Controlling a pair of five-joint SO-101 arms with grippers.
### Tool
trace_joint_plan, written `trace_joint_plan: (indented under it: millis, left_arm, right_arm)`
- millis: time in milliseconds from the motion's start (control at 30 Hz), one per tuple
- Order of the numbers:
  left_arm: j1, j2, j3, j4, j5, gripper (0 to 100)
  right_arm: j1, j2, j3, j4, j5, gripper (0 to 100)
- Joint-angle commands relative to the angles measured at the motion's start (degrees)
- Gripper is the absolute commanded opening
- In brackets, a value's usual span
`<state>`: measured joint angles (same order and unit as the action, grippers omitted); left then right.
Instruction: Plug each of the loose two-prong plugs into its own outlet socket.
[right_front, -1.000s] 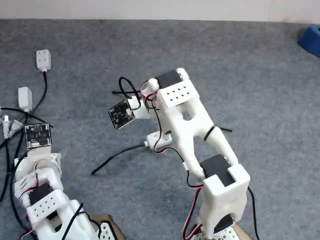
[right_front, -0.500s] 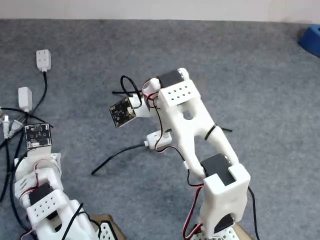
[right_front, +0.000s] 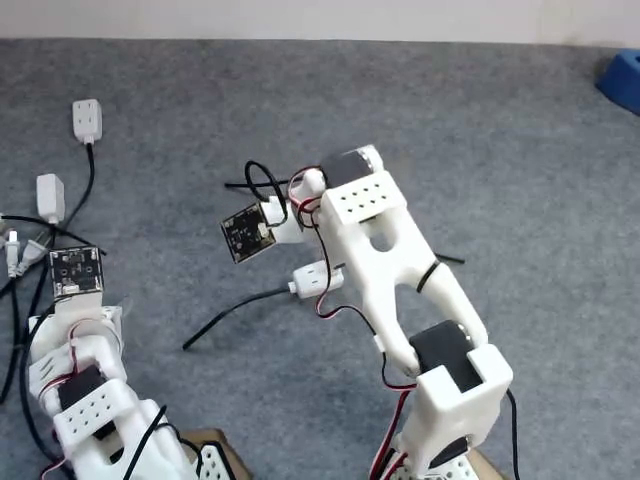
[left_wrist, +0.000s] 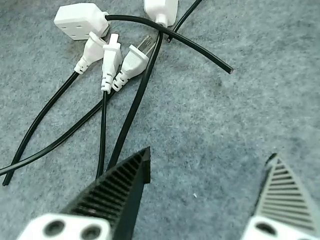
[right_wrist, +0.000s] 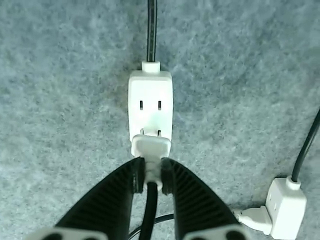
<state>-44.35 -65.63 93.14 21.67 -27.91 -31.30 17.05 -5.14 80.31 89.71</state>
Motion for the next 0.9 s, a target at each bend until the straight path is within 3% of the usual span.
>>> trace_joint_plan:
  millis: [0,867]
  left_arm:
    - [-0.5,-0.8,-0.9,-1.1,-0.5,34]
    - [-0.5,-0.8,-0.9,-1.1,-0.5,34]
  right_arm:
    - [0.3,1.0,1.7,-1.5,0.2,0.8]
    - [-0.7,10.0,4.2,-5.2,-2.3,0.8]
